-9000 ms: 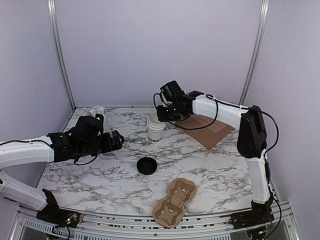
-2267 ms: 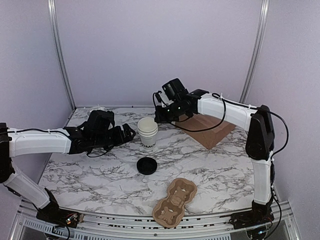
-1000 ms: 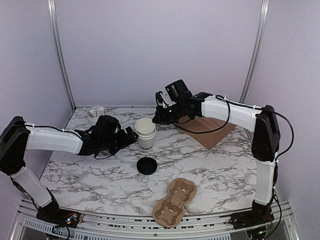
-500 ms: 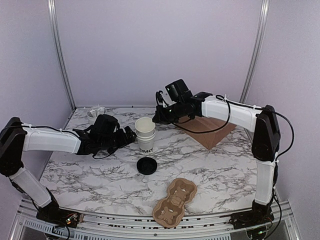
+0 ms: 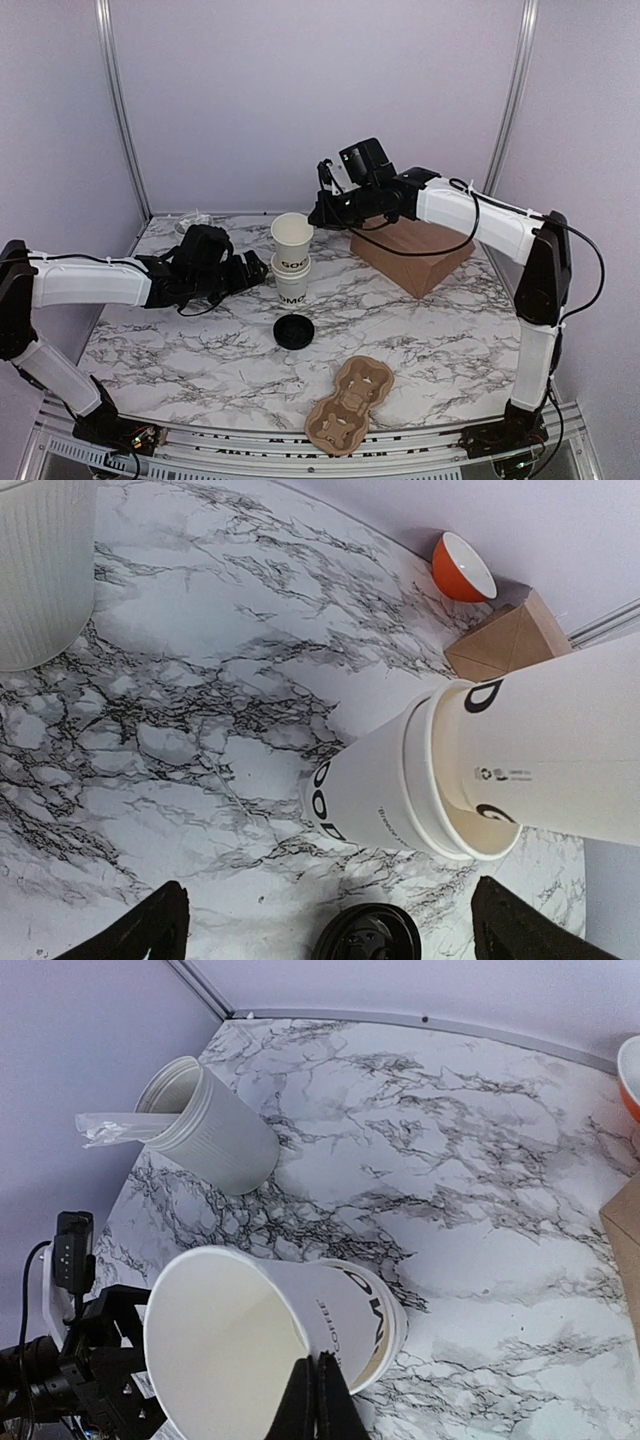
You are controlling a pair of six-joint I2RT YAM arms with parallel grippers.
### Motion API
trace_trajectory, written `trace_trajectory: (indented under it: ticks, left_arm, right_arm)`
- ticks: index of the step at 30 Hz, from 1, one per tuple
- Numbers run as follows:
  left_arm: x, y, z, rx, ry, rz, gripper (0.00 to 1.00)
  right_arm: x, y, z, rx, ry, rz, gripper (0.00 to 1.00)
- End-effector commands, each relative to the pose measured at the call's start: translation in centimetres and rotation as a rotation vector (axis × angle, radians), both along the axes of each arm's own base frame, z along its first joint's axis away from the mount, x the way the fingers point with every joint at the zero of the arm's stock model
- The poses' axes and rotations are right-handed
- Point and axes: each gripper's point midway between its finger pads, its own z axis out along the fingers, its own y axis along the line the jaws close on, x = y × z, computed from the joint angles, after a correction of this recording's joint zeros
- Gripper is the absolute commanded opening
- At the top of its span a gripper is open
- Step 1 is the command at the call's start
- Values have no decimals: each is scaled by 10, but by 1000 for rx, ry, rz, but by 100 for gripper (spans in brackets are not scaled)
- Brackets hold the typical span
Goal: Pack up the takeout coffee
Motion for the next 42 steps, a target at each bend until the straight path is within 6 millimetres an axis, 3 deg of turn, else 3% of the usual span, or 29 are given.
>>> trace_trajectory:
  ticks: [1,6,12,16,21,27,42]
  left_arm:
    - [-4,3,16,12,-23,-28,99]
    - [-13,-4,13,27,-11,-85,99]
    - [-29,-10,-1,86,19,-139,99]
    - [-40,-12,-15,135,51,-172,92]
    - [-53,-26,-37,217,111,-231,81]
    - [-59,-35,-60,319,165,-253,73]
    - [-73,-48,-69,369,192,-304,51]
  right_arm:
    - [-1,-19,59,33,-112,-34,0]
    - [-12,-43,71,20,-139,-59,0]
    - [-38,-82,35,-40,-87,-86,0]
    - [-58,-102,-3,-54,-26,-87,0]
    - [-73,-107,-44,-49,47,-76,0]
    - [-77,-103,-69,-44,87,-72,0]
    - [-71,-109,-91,-82,102,-104,0]
